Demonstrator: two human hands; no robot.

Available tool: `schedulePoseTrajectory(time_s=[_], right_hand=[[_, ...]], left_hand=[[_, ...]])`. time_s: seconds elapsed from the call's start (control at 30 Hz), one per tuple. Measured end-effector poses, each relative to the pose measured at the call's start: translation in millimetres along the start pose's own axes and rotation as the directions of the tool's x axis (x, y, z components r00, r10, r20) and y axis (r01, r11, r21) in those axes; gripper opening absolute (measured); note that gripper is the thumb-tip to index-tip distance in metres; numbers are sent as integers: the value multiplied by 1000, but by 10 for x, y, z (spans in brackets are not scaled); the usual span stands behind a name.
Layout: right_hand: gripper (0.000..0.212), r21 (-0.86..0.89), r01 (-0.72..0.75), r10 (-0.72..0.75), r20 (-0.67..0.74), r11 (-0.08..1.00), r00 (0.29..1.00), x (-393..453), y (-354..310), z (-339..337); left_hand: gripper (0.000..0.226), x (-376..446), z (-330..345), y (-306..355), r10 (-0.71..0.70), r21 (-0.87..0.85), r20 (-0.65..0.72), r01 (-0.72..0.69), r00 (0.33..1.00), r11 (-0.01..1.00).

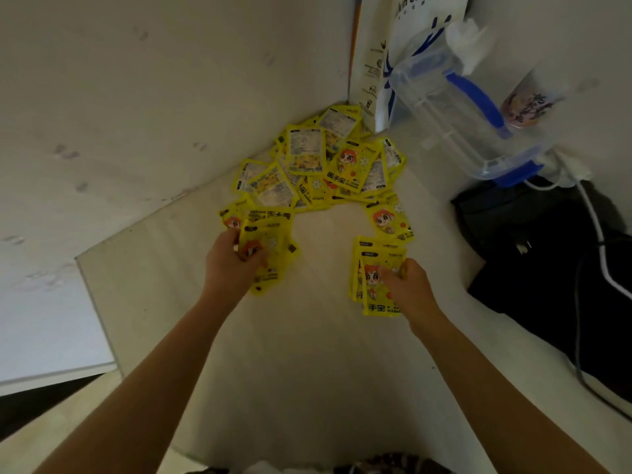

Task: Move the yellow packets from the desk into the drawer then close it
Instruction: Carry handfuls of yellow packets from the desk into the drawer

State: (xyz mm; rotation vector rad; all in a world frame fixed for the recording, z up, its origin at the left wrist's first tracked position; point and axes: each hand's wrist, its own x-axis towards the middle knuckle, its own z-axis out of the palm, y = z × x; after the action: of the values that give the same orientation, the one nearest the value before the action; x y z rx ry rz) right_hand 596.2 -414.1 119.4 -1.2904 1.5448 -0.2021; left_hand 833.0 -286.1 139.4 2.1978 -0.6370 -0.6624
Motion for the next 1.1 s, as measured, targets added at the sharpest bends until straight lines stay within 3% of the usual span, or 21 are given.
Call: schedulePoseTrajectory(time_s=[0.2, 0.4, 0.73, 0.97, 1.1], right_hand=[[24, 11, 2, -2, 16, 1000, 1000, -389, 343, -49], [22, 15, -4, 4, -23, 1000, 1000, -777, 598, -9], [24, 91, -48, 66, -209, 995, 976, -1485, 964, 290], [23, 176, -83, 138, -328, 981, 934, -2197, 1160, 783], [12, 260, -82, 174, -353, 962, 919, -2689, 1317, 967]], left_hand=[[18, -729, 262, -143, -276, -287, 54, 279, 960, 916], [17, -1136, 296, -299, -324, -359, 112, 342, 939, 868], [18, -1427, 24, -687, -193, -343, 272, 282, 943, 896], [17, -1615, -357, -1122, -48, -254, 355, 146, 933, 956], [19, -1831, -476, -1297, -24, -212, 421, 124, 907, 969]])
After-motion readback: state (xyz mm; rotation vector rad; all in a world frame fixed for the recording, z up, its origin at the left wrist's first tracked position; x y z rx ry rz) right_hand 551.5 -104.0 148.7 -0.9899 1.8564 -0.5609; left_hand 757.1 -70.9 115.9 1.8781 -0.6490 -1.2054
